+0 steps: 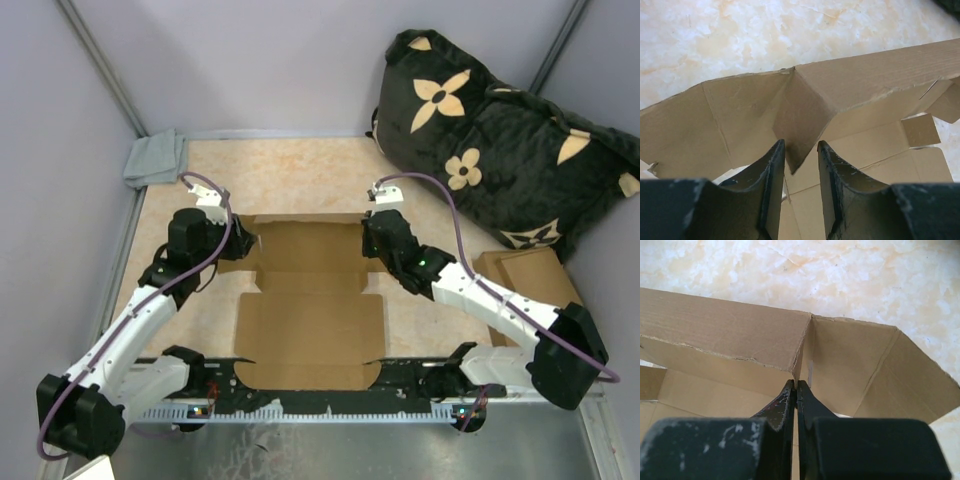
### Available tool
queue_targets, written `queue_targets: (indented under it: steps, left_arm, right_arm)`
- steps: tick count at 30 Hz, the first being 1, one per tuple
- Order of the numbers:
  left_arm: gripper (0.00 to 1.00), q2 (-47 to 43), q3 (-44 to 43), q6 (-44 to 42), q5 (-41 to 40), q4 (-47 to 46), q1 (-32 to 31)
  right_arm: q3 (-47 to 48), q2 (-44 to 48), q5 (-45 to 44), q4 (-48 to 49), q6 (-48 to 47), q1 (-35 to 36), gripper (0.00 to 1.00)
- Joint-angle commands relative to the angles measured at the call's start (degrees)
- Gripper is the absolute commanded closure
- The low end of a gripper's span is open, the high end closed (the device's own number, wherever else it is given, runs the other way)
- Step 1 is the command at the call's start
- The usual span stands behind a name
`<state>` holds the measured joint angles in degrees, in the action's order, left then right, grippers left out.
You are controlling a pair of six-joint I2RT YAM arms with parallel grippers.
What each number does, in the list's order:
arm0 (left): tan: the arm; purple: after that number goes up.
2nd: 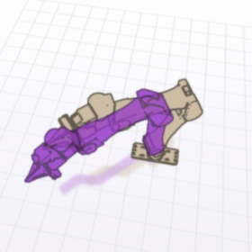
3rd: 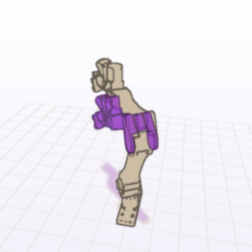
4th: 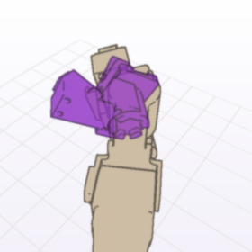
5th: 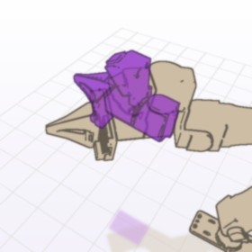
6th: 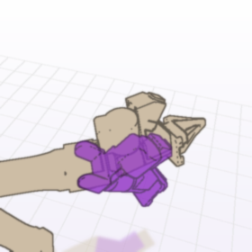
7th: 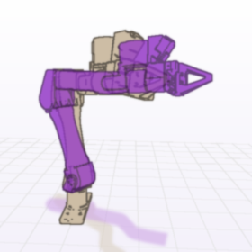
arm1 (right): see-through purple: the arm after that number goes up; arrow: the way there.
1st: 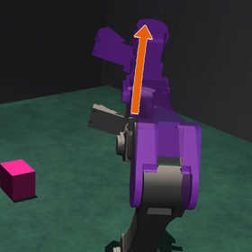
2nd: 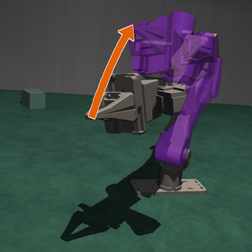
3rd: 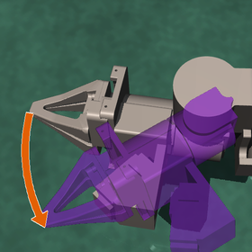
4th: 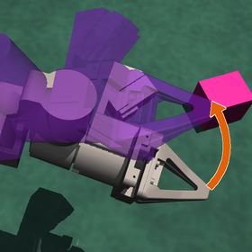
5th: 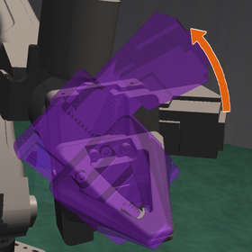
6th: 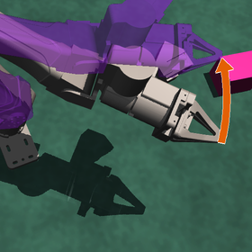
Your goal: Fold the paper box
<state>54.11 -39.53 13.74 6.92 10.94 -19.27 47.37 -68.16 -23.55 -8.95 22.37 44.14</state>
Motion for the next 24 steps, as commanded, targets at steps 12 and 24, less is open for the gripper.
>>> queue_targets:
  steps: [12,24]
  left_arm:
    - [0.90,0.9,-1.0,2.6,-1.0,-5.1,-0.2]
    - [1.00,-0.4,0.9,0.7,-7.3,-16.2,-0.2]
  right_arm:
    - [-5.1,4.6,-0.8,18.5,-4.9,2.7,1.00]
    - [-1.8,-3.4,-5.7,33.0,-13.2,2.7,1.00]
